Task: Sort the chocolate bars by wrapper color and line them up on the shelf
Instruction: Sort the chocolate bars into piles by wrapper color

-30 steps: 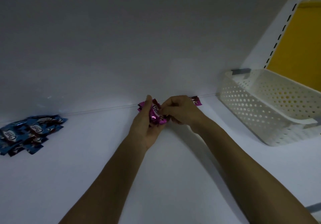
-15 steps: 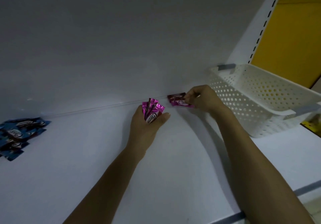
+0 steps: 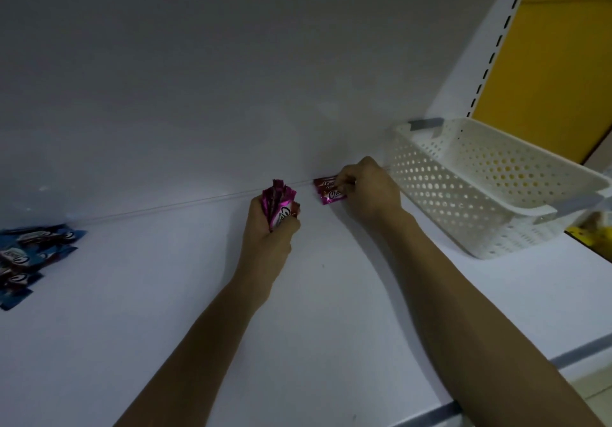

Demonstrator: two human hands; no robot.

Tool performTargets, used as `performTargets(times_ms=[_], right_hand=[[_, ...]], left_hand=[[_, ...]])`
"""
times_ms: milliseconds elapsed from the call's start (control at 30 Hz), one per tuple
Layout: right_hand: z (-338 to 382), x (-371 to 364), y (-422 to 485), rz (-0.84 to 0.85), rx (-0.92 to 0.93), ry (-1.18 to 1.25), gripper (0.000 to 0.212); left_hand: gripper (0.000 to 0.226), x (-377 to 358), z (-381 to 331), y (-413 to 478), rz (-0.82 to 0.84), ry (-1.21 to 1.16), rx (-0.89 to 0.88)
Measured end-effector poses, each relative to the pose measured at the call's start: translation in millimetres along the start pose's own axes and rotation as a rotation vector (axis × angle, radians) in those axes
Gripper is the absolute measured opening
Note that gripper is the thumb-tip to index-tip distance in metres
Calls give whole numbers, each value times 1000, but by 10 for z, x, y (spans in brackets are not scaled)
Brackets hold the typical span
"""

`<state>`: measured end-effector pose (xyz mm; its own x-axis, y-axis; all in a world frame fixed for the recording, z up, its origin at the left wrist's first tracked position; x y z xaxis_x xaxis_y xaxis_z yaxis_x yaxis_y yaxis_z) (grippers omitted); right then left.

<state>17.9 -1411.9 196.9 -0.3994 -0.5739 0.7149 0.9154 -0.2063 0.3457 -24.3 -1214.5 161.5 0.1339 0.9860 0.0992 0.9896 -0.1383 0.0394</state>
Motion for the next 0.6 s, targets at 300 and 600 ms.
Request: performTargets(times_ms=[300, 600], right_hand=[[464, -59, -145, 143, 22, 323, 17], [745, -329, -410, 528, -87, 609, 33]], left_hand=[[18, 15, -137, -64, -15, -11, -88], [29, 28, -147, -71, -6, -36, -83]])
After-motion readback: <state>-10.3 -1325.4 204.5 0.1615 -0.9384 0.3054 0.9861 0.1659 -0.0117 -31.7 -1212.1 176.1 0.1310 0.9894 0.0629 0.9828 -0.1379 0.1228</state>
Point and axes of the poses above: each hand's wrist, its own y-axis towards the middle knuckle, its own x-axis out of the back of the hand, z = x × y, the point moved 10 cm from there along y, towards the middle knuckle, and after that the axes turned 11 degrees about y, right-handed, at the moved point
